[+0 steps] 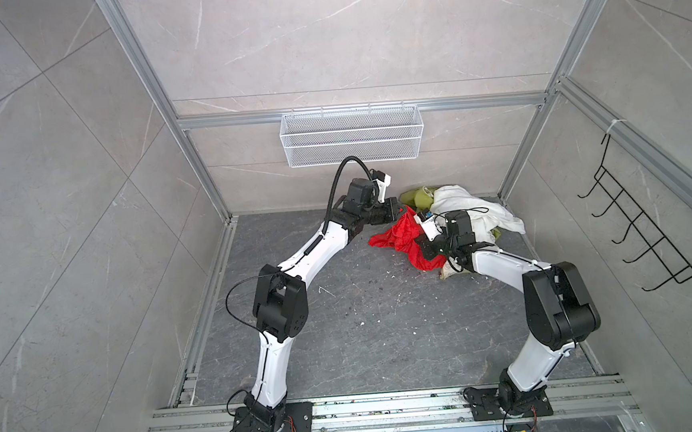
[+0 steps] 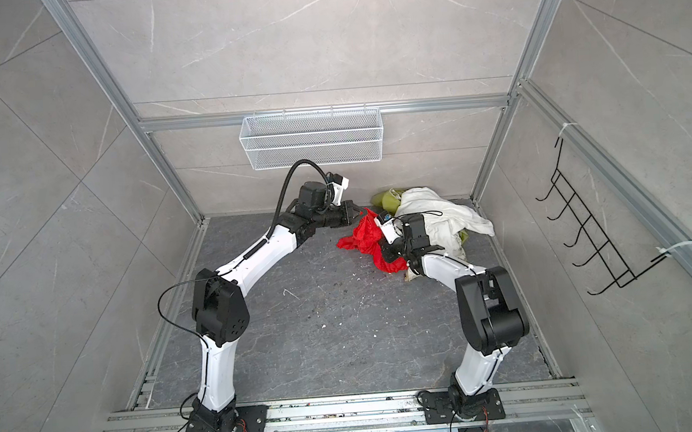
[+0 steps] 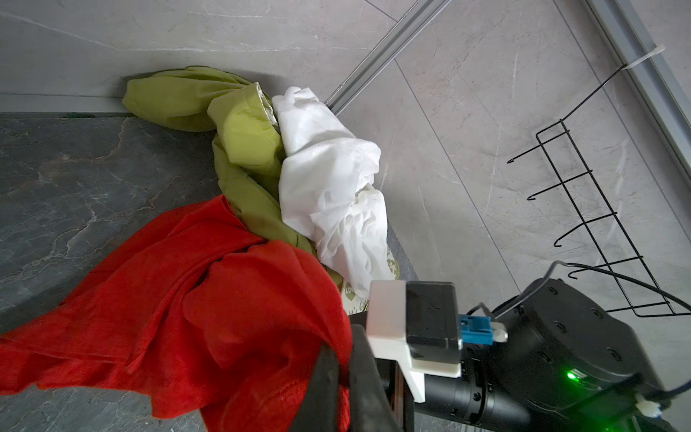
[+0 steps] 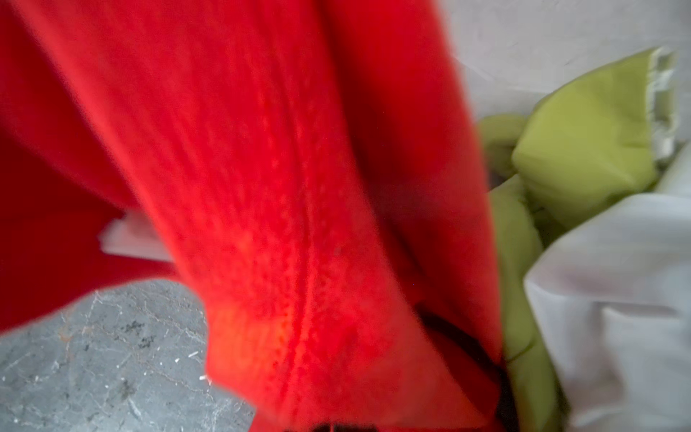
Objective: Pick out a specific cloth from the pile
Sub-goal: 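Lift the red cloth up off the pile with both grippers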
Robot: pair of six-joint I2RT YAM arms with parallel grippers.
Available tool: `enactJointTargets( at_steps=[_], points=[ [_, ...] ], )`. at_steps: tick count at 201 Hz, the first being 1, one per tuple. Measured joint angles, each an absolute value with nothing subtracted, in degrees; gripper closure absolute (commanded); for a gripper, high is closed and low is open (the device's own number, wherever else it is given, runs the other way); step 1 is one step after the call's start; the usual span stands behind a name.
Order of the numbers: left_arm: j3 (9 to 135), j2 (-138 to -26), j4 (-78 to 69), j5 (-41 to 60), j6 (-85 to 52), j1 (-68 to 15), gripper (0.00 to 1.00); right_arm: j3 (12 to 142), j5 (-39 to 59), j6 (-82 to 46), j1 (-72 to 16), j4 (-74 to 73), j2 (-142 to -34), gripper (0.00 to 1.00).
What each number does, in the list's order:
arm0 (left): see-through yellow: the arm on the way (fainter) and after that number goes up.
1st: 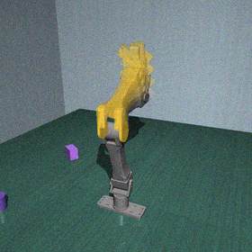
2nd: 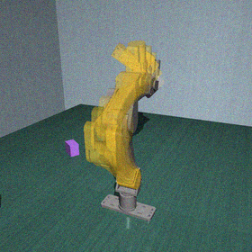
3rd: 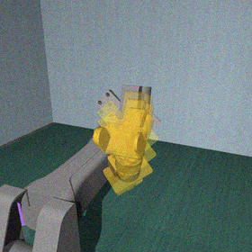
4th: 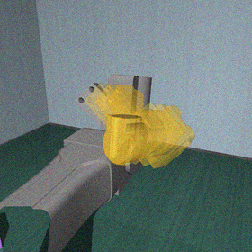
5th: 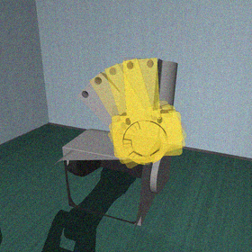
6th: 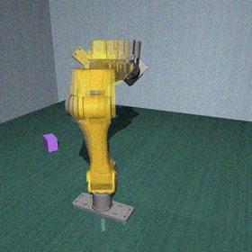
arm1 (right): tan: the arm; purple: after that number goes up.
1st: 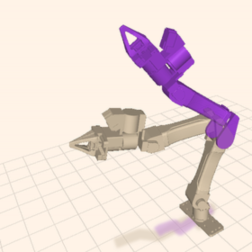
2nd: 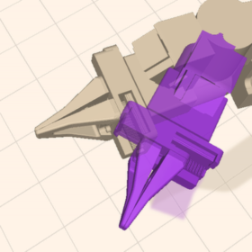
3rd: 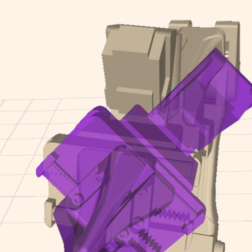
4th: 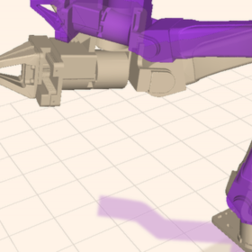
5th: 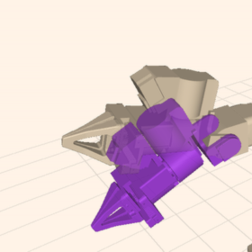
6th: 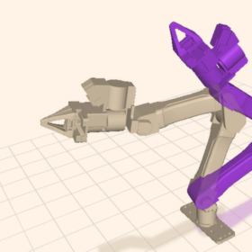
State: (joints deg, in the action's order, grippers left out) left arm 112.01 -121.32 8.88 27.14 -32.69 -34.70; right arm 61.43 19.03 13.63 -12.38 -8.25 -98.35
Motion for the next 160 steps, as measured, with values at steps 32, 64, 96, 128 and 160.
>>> enactJointTargets(
  at_steps=[32, 64, 96, 128, 160],
  points=[
    [112.81, -121.32, 8.71, 27.11, -32.86, -34.81, 1.0, 61.43, 18.15, 13.02, -12.27, -9.3, -96.95, 1.0],
    [115.98, -121.58, 8.69, 27.14, -32.88, -34.92, 1.0, 61.49, 16.84, 12.1, -12.01, -9.91, -96.09, 1.0],
    [120.2, -123.07, 8.47, 27.09, -32.88, -35.18, 1.0, 62.0, 15.49, 10.44, -11.18, -10.39, -95.26, 1.0],
    [122.26, -124.31, 7.7, 26.68, -32.95, -35.27, 1.0, 62.26, 14.55, 7.99, -10.24, -11.94, -94.08, 1.0],
    [123.72, -125.93, 6.83, 26.24, -33.52, -35.27, 1.0, 62.26, 14.35, 5.69, -9.47, -13.43, -92.2, 1.0]
  ],
)
